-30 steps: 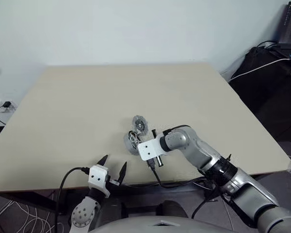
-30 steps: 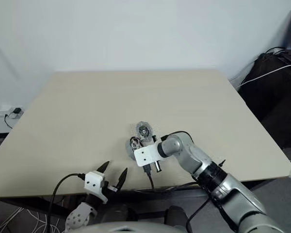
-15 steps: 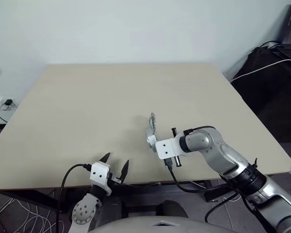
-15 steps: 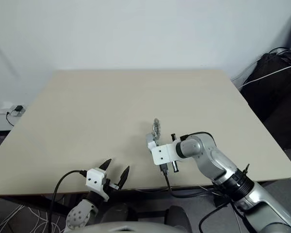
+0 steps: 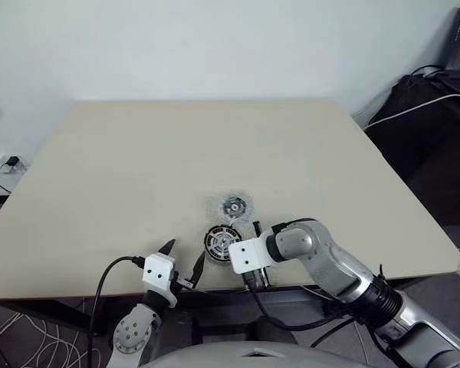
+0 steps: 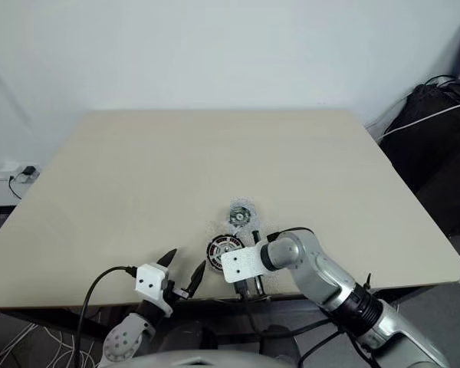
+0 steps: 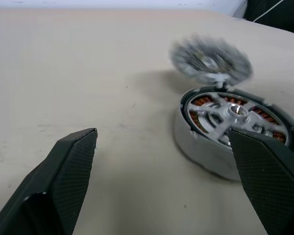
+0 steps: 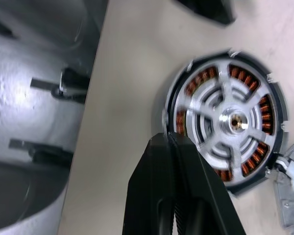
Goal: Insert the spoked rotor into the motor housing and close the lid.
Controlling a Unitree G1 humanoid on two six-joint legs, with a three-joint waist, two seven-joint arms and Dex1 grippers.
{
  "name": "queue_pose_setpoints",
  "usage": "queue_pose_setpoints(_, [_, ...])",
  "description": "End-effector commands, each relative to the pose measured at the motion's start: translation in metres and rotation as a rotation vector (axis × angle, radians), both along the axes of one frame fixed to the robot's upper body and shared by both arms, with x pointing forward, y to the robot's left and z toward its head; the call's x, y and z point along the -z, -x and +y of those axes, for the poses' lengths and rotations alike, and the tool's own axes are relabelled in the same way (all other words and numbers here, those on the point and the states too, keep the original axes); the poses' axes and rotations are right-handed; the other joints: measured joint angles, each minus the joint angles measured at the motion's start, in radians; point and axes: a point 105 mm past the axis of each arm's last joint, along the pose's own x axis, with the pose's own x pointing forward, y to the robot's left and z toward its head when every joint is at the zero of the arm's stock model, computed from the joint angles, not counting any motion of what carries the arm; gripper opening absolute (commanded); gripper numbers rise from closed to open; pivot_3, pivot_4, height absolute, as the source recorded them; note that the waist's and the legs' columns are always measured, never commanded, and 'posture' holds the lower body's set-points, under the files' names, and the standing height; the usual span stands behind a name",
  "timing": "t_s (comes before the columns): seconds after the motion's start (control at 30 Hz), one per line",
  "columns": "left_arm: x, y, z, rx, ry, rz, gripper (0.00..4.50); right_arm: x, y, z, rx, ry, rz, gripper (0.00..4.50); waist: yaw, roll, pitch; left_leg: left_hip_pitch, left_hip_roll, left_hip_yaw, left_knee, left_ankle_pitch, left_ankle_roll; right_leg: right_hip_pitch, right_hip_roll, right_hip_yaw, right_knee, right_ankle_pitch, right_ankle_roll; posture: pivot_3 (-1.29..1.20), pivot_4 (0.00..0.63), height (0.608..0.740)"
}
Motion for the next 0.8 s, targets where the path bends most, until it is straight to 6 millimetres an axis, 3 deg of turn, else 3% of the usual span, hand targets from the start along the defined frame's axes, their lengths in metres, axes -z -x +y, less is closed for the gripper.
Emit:
queue_pose_setpoints(0.03, [-0.017, -0.004, -0.003, 0.003, 0.004, -0.055, 4.5, 0.007, -0.008, 0.006, 0.055, -0.023, 0.029, 0.19, -0.002, 0.0, -0.001, 0.0, 0.0, 0.0, 0.0, 0.0, 0.0, 0.0, 0.0, 0.0, 0.0, 0.0, 0.0, 0.0, 0.0, 0.74])
queue_pose_setpoints(0.17, [-0.024, -0.004, -0.005, 0.001, 0.003, -0.06, 4.5, 0.012, -0.014, 0.007, 0.085, -0.018, 0.026, 0.19, -0.019, -0.005, -0.003, 0.002, 0.005, 0.0, 0.0, 0.0, -0.001, 0.0, 0.0, -0.005, 0.0, 0.003, -0.004, 0.0, 0.0, 0.74])
queue_pose_setpoints(0.37, [-0.034, -0.003, -0.006, -0.005, 0.003, -0.062, 4.5, -0.001, -0.009, 0.001, 0.009, -0.013, 0.021, 0.19, -0.009, 0.004, 0.002, 0.004, 0.008, 0.001, 0.0, 0.0, -0.001, 0.0, -0.009, -0.027, 0.0, 0.009, -0.002, 0.0, 0.0, 0.74])
queue_pose_setpoints(0.47, [-0.036, -0.005, -0.008, -0.007, 0.004, -0.06, 4.5, -0.005, -0.01, -0.001, -0.005, -0.006, 0.001, 0.78, -0.005, 0.005, 0.003, 0.003, 0.007, 0.001, 0.0, 0.0, -0.001, -0.001, -0.011, -0.028, 0.0, 0.009, -0.002, 0.0, 0.0, 0.74])
queue_pose_setpoints(0.63, [-0.045, -0.008, -0.011, -0.004, 0.004, -0.066, 4.5, -0.008, -0.013, 0.001, -0.016, -0.006, -0.036, 2.38, -0.002, 0.004, 0.003, 0.003, 0.006, 0.002, 0.001, 0.0, -0.001, -0.001, -0.013, -0.03, -0.001, 0.01, -0.001, 0.0, 0.0, 0.74])
queue_pose_setpoints(0.8, [-0.052, -0.008, -0.01, -0.005, -0.003, -0.066, 4.5, -0.018, -0.014, 0.007, -0.045, -0.037, -0.055, 2.38, -0.002, 0.003, 0.004, 0.002, 0.005, 0.001, 0.001, -0.001, -0.003, -0.003, -0.013, -0.029, -0.003, 0.01, 0.0, 0.0, 0.0, 0.74])
